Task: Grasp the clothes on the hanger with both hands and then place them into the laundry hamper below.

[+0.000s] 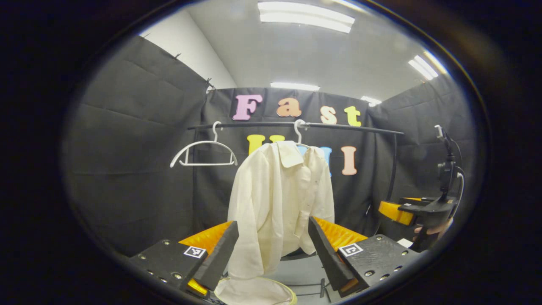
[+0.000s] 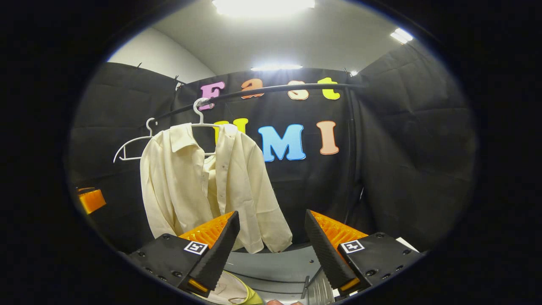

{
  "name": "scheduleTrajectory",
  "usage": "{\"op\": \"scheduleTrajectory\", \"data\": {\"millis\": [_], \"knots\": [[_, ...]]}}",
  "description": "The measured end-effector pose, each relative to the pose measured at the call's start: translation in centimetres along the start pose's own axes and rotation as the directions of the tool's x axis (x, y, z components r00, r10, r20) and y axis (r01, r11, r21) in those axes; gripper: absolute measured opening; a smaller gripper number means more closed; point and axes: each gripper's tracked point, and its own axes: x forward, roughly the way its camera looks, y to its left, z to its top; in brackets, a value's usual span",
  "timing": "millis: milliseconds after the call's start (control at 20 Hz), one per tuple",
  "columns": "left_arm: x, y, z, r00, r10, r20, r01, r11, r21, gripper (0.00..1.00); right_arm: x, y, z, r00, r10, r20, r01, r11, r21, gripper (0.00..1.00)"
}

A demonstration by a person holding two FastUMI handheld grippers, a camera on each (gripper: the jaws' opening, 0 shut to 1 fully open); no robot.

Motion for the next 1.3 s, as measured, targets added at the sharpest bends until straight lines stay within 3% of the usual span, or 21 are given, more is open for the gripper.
{"op": "scheduleTrajectory", "data": {"millis": [350,700,850,1050,1300], "knots": [[3.1,-1.2,1.8,1.0,-0.022,-0.011,0.022,1.0,0.013,0.99,3.5,1.6,4.3,0.998,0.051,0.044,-0.053,0.997,0.048,0.98],[11.2,-5.0,5.4,1.0,0.007,-0.003,-0.007,0.999,-0.031,0.97,9.6,3.5,7.7,0.979,0.189,0.075,-0.193,0.98,0.051,0.98],[14.8,-6.1,5.8,0.999,0.032,-0.01,-0.033,0.999,-0.038,0.99,12.4,4.2,8.2,0.967,0.244,0.073,-0.25,0.965,0.083,0.98],[19.7,-7.7,5.8,0.997,0.076,-0.029,-0.076,0.997,-0.018,0.95,15.4,4.2,7.6,0.956,0.289,0.047,-0.293,0.951,0.099,0.98],[24.5,-8.7,5.2,0.99,0.141,-0.027,-0.141,0.99,0.01,0.99,17.8,3.9,6.5,0.943,0.331,0.043,-0.334,0.937,0.106,0.98]]}}
